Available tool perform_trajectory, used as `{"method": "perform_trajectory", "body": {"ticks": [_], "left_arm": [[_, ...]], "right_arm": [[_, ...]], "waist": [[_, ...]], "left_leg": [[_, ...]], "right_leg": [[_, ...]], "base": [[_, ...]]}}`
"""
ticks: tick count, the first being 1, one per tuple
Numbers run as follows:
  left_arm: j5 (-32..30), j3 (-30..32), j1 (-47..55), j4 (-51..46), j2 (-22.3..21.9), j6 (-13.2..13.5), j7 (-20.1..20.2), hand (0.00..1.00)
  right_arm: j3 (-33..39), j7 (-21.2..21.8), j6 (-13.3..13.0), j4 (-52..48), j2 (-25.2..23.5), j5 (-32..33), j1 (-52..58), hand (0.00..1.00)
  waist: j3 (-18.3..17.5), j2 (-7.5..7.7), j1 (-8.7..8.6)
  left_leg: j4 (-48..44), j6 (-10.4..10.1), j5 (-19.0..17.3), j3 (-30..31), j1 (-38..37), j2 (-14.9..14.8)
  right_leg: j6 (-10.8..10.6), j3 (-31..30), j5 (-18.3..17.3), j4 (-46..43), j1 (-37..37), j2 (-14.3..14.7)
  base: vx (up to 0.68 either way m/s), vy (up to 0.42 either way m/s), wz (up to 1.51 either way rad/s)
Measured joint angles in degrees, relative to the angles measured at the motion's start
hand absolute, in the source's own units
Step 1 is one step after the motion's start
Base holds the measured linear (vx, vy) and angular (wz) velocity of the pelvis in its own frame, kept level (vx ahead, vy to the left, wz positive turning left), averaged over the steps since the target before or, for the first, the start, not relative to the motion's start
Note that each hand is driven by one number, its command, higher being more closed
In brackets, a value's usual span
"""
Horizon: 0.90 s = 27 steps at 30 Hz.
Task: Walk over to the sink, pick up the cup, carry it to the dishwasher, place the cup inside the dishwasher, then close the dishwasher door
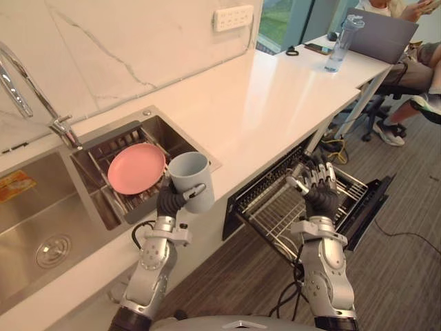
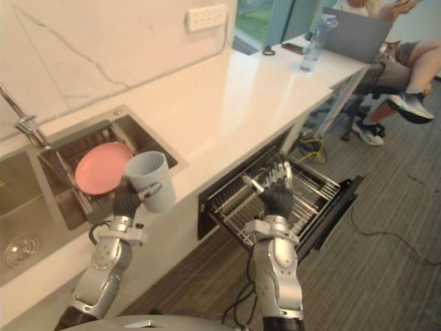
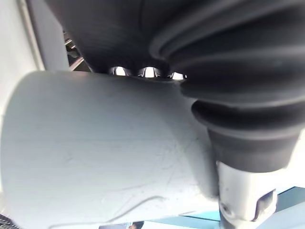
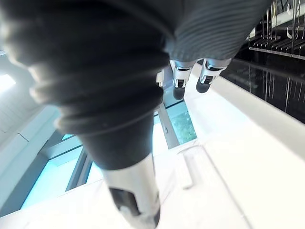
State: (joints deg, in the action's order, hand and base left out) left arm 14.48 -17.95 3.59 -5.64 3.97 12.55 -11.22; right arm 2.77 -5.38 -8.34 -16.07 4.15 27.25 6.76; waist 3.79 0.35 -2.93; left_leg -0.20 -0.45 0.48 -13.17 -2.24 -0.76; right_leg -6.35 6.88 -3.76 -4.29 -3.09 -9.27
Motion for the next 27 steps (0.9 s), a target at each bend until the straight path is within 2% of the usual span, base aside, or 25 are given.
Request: {"method": "perform_trajectory", "body": {"ticks": [4,7,9,12,17,19,27], "left_arm": [[-0.09,-0.11,-2.72,-0.17,-0.07,1.78,-1.19,1.00],[-0.08,-0.67,-5.22,-0.17,-0.14,2.49,-1.56,1.00],[-0.11,-1.85,-8.03,0.02,-0.15,3.01,-3.24,1.00],[-1.44,-3.64,-11.83,0.74,-0.79,3.34,-5.49,1.00],[-4.52,-6.67,-14.12,3.21,-1.48,3.17,-8.97,1.00],[-8.32,-7.01,-14.74,4.64,-2.39,2.79,-12.00,1.00],[-21.15,-7.07,-15.63,6.90,-2.28,1.02,-22.89,1.00]], "right_arm": [[-3.82,8.11,-1.46,-0.01,0.99,9.16,-3.25,0.00],[-5.51,10.90,-1.46,-0.01,1.05,11.94,-4.00,0.00],[-6.66,12.38,-1.41,-0.01,1.11,13.14,-5.32,0.00],[-7.51,12.80,-0.63,-0.03,1.14,13.37,-8.34,0.00],[-9.33,12.76,3.26,-0.05,2.70,13.41,-9.78,0.00],[-9.62,12.52,4.47,-0.05,3.50,13.40,-10.00,0.00],[-11.17,11.34,5.29,-0.78,3.70,13.08,-13.27,0.00]], "waist": [[-0.15,0.37,-0.02],[-0.47,0.78,-0.06],[-0.58,1.02,-0.23],[-0.64,1.10,-0.49],[-0.71,1.16,-1.24],[-0.73,1.16,-1.07],[-0.81,1.18,-0.69]], "left_leg": [[2.50,0.16,1.48,-0.86,-0.88,0.12],[3.81,0.26,2.33,-1.00,-1.45,0.23],[4.57,0.21,2.81,-1.48,-1.85,0.33],[4.58,0.25,2.84,-3.32,-1.98,0.20],[4.60,0.29,2.95,-4.92,-2.31,0.04],[4.62,0.29,2.98,-5.37,-2.64,0.02],[4.65,0.44,3.41,-5.59,-2.64,0.03]], "right_leg": [[-0.35,-0.20,1.20,1.36,0.02,0.03],[-0.33,-0.21,1.45,1.52,0.05,0.10],[-0.38,-0.49,2.10,2.10,0.06,0.25],[-0.45,-1.76,3.35,3.12,0.59,0.43],[-0.54,-2.89,4.35,3.69,0.95,0.71],[-0.59,-3.23,4.50,3.71,0.89,0.74],[-0.63,-3.43,5.20,4.48,0.91,0.74]], "base": [[-0.04,0.007,-0.08],[-0.02,0.006,-0.04],[-0.03,0.012,-0.13],[-0.04,0.010,-0.33],[-0.02,-0.001,-0.18],[-0.03,0.000,-0.11],[-0.02,0.000,-0.02]]}}
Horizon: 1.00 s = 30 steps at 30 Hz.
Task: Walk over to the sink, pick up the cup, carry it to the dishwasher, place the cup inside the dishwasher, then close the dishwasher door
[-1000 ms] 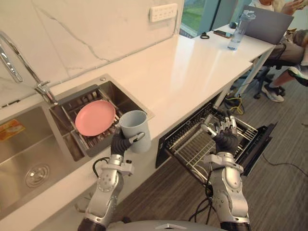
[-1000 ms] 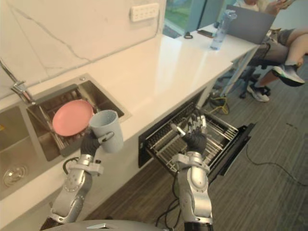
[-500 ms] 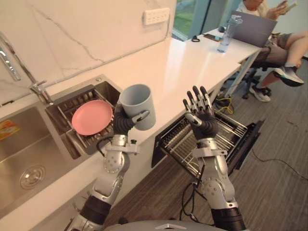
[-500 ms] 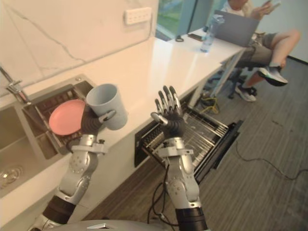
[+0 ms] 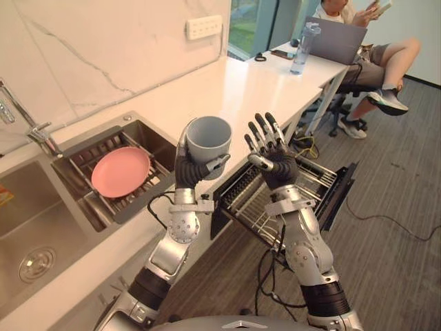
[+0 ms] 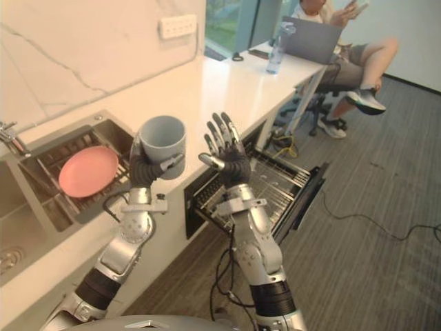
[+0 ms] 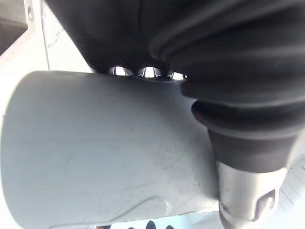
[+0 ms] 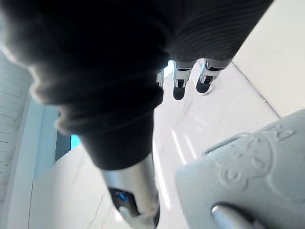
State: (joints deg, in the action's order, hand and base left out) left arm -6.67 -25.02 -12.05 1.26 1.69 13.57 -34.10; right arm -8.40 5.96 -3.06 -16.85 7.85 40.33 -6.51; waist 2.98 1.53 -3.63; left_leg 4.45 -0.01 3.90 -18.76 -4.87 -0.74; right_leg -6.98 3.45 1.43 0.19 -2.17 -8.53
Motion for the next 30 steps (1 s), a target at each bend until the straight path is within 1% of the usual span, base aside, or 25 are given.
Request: {"method": "perform_trajectory", "body": {"ticks": [3,5,8,9,10,14,15,16,17,19,20,21,22,24,27,30], "left_arm": [[-2.68,0.06,0.00,-0.04,-0.02,0.02,-2.22,1.00],[-2.66,0.04,0.00,-0.05,-0.04,-0.02,-2.25,1.00],[-2.65,-0.02,0.00,-0.09,-0.06,-0.34,-2.22,1.00],[-2.66,-0.05,0.00,-0.20,-0.09,-0.99,-2.24,1.00],[-2.66,-0.18,0.00,-0.21,-0.13,-1.56,-2.26,1.00],[-2.34,-0.48,0.00,-0.22,-0.47,-2.49,-3.12,1.00],[-0.76,-0.57,0.00,-0.25,-0.70,-2.58,-3.12,1.00],[3.53,-0.90,0.00,-0.36,-0.74,-2.99,-3.03,1.00],[6.55,-1.05,0.00,-0.39,-0.83,-3.44,-2.99,1.00],[20.14,-0.71,0.00,0.36,-1.18,-4.39,-2.72,1.00],[23.19,-0.45,0.00,0.88,-1.22,-4.39,-2.41,1.00],[27.65,0.43,0.00,2.53,-1.42,-4.35,-1.76,1.00],[29.96,0.97,0.00,3.82,-1.42,-4.24,-1.73,1.00],[31.91,2.79,0.00,5.48,-1.46,-3.74,-1.74,1.00],[32.47,5.28,-0.24,5.54,-1.59,-2.35,-1.93,1.00],[32.25,7.16,-1.05,5.54,-1.68,-2.14,-2.70,1.00]], "right_arm": [[-1.57,-1.82,0.86,-0.27,-0.01,-0.27,-0.98,0.00],[-2.98,-3.33,0.97,-0.27,-0.07,-1.11,-0.98,0.00],[-3.69,-4.11,1.07,-0.27,-0.03,-3.04,-0.97,0.00],[-3.92,-4.16,1.29,-0.27,0.00,-4.96,-0.98,0.00],[-3.99,-4.21,2.07,-0.27,0.00,-6.45,-0.98,0.00],[-4.66,-5.32,2.41,-0.27,0.13,-7.04,-0.99,0.00],[-4.67,-5.49,2.41,-0.27,0.22,-7.05,-1.00,0.00],[-4.81,-6.03,2.42,-0.27,0.37,-7.18,-1.05,0.00],[-4.89,-6.28,2.44,-0.27,0.58,-7.47,-1.10,0.00],[-4.86,-6.82,4.15,-0.28,1.74,-10.17,-2.63,0.00],[-4.84,-6.83,4.83,-0.28,2.14,-11.83,-3.24,0.00],[-4.79,-6.82,5.94,-0.28,2.86,-14.57,-4.37,0.00],[-4.69,-6.77,6.62,-0.28,3.39,-16.25,-5.07,0.00],[-4.20,-6.28,8.20,-0.28,4.51,-18.36,-6.09,0.00],[-3.79,-4.85,10.33,-0.27,5.59,-19.27,-6.41,0.00],[-2.84,-2.68,13.44,-0.26,6.59,-19.94,-6.84,0.00]], "waist": [[-0.06,0.04,0.26],[-0.26,0.10,0.37],[-0.64,0.18,0.39],[-0.89,0.25,0.37],[-1.17,0.30,0.36],[-1.39,0.31,0.49],[-1.42,0.31,0.55],[-1.50,0.32,0.59],[-1.54,0.31,0.61],[-1.54,0.31,0.55],[-1.55,0.31,0.52],[-1.55,0.31,0.50],[-1.55,0.31,0.49],[-1.55,0.31,0.47],[-1.56,0.30,0.41],[-1.57,0.28,0.34]], "left_leg": [[0.01,0.07,0.12,0.00,0.10,0.01],[0.01,0.12,0.22,0.09,0.19,0.01],[0.01,0.16,0.32,0.33,0.37,0.02],[0.01,0.15,0.40,0.49,0.49,0.02],[0.01,0.15,0.47,0.64,0.63,0.02],[0.01,0.19,0.63,0.94,0.76,0.03],[0.01,0.21,0.68,0.99,0.76,0.03],[0.01,0.21,0.71,1.00,0.76,0.03],[0.01,0.21,0.73,1.00,0.76,0.03],[0.03,0.21,0.90,1.01,0.77,0.03],[0.05,0.21,0.94,1.01,0.76,0.02],[0.12,0.22,1.03,1.02,0.76,0.02],[0.16,0.22,1.10,1.02,0.76,0.01],[0.32,0.32,1.29,1.01,0.76,0.02],[0.33,0.35,1.48,1.02,0.75,0.02],[0.34,0.42,1.61,1.03,0.71,0.02]], "right_leg": [[0.01,0.01,0.23,0.25,-0.02,-0.01],[0.00,0.09,0.25,0.27,-0.02,-0.01],[0.00,0.32,0.28,0.33,-0.01,-0.04],[0.00,0.45,0.28,0.36,0.00,-0.03],[-0.01,0.56,0.29,0.39,0.02,-0.03],[0.00,0.79,0.31,0.34,0.03,-0.04],[0.01,0.81,0.32,0.31,0.02,-0.04],[0.03,0.82,0.31,0.31,0.02,-0.03],[0.03,0.81,0.31,0.31,0.02,-0.04],[0.15,0.80,0.33,0.32,0.02,-0.03],[0.19,0.79,0.34,0.32,0.02,-0.03],[0.28,0.78,0.38,0.33,0.02,-0.03],[0.34,0.77,0.43,0.34,0.02,-0.03],[0.41,0.76,0.50,0.33,0.02,-0.03],[0.47,0.75,0.57,0.26,0.01,-0.03],[0.63,0.74,0.69,0.22,0.01,-0.03]], "base": [[0.00,0.000,0.00],[0.00,0.000,0.00],[0.00,-0.001,0.05],[0.00,-0.004,0.07],[0.00,-0.004,0.07],[-0.01,-0.002,0.04],[0.00,0.000,0.00],[0.00,0.000,0.00],[0.00,0.000,0.00],[0.00,0.000,0.00],[-0.04,-0.003,0.00],[-0.03,-0.003,0.00],[-0.04,-0.003,0.00],[-0.03,-0.001,0.00],[0.00,0.000,0.00],[0.00,0.000,0.00]]}}
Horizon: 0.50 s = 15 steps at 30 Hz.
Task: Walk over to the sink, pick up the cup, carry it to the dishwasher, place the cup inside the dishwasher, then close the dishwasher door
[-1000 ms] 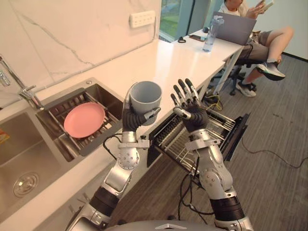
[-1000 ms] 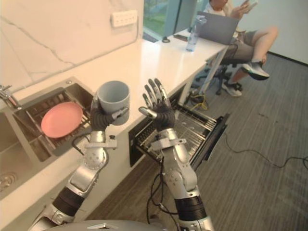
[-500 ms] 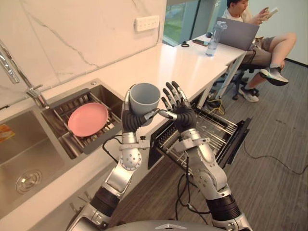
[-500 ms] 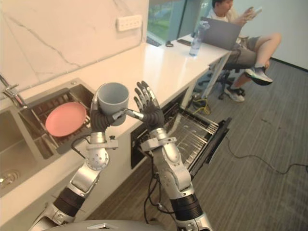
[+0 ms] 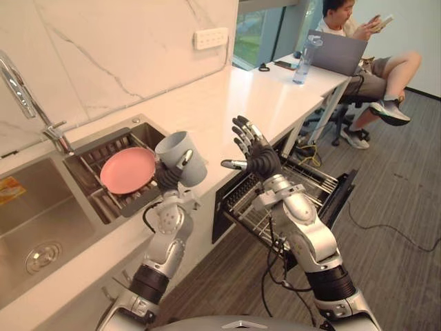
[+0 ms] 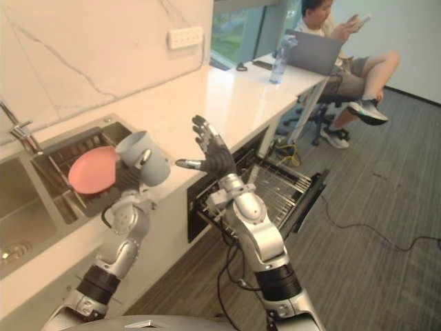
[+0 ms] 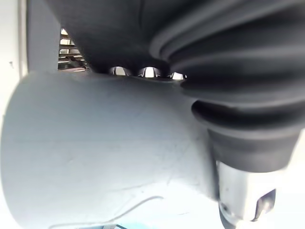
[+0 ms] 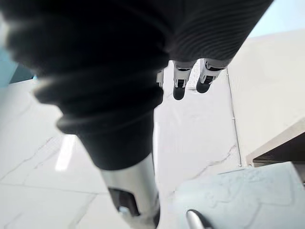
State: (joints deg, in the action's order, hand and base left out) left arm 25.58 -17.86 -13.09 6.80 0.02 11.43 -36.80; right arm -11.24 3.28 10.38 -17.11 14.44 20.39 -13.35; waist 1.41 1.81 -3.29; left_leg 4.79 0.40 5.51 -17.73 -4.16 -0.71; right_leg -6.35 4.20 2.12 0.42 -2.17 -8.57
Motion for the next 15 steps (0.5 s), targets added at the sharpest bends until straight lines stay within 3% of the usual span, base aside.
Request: {"method": "perform_trajectory", "body": {"ticks": [7,15], "left_arm": [[-6.61,1.65,-2.13,0.00,-0.66,0.05,-1.67,1.00],[-7.96,2.03,-2.13,-0.01,-0.67,-0.25,-1.68,1.00]], "right_arm": [[0.24,4.48,4.45,0.04,1.79,2.06,-1.02,0.00],[0.30,6.17,5.09,0.12,2.16,2.77,-1.01,0.00]], "waist": [[-0.17,-0.12,-0.11],[-0.57,-0.24,-0.17]], "left_leg": [[0.01,0.01,0.09,0.00,-0.02,0.00],[-0.01,0.03,0.12,0.00,-0.02,-0.01]], "right_leg": [[0.18,-0.02,0.13,0.03,0.00,0.00],[0.14,-0.03,0.17,0.07,-0.02,0.01]], "base": [[0.00,0.000,0.00],[0.00,0.000,0.00]]}}
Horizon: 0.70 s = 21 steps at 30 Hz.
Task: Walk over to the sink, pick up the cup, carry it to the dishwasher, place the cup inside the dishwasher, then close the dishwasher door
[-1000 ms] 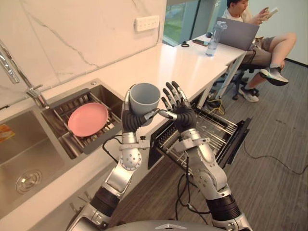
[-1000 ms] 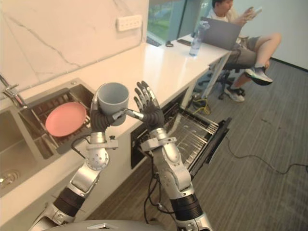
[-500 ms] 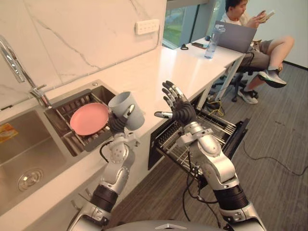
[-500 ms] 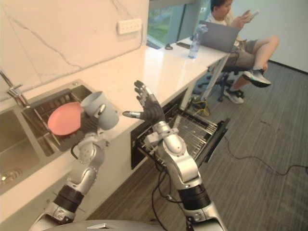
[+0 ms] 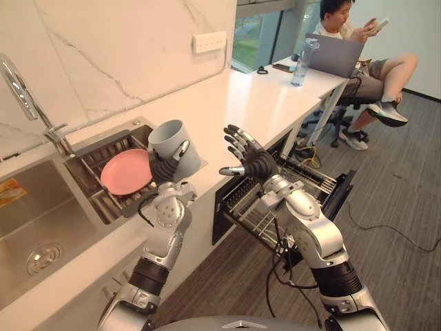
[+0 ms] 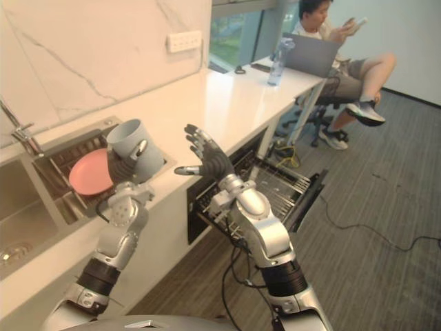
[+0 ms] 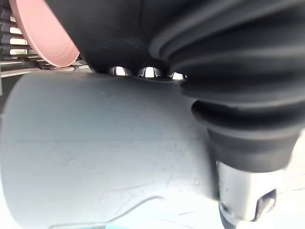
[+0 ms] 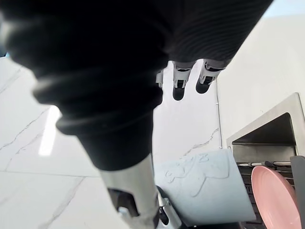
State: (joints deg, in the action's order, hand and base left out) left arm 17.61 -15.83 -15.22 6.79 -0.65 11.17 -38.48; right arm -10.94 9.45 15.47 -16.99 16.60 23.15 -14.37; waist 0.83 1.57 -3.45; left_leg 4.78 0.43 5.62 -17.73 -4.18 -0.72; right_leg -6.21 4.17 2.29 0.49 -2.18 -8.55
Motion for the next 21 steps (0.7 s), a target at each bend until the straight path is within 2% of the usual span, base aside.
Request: {"method": "perform_trajectory", "body": {"ticks": [11,19,21], "left_arm": [[-0.50,-2.09,0.00,-1.36,-0.12,-1.66,0.08,1.00],[-0.97,-4.98,0.00,-1.45,-0.57,-2.83,0.07,1.00],[-0.98,-5.57,0.00,-1.45,-0.58,-3.20,0.06,1.00]], "right_arm": [[-1.01,-1.40,-0.04,0.89,-0.25,-1.16,0.01,0.00],[-4.40,-5.04,0.05,2.84,-0.67,-5.43,-0.26,0.00],[-4.71,-5.20,0.85,2.93,-1.03,-5.62,-0.85,0.00]], "waist": [[-0.02,-0.02,0.11],[-0.33,-0.44,0.47],[-0.40,-0.55,0.58]], "left_leg": [[-0.16,0.02,0.18,0.02,0.00,0.01],[0.05,-0.01,0.25,0.21,0.00,0.01],[0.05,-0.02,0.29,0.33,0.01,0.00]], "right_leg": [[0.06,0.00,0.07,-0.04,0.00,0.00],[0.07,0.15,0.08,-0.07,-0.05,-0.01],[0.07,0.29,0.08,-0.07,-0.10,0.00]], "base": [[0.00,0.000,0.00],[0.00,0.000,0.00],[0.00,-0.001,0.02]]}}
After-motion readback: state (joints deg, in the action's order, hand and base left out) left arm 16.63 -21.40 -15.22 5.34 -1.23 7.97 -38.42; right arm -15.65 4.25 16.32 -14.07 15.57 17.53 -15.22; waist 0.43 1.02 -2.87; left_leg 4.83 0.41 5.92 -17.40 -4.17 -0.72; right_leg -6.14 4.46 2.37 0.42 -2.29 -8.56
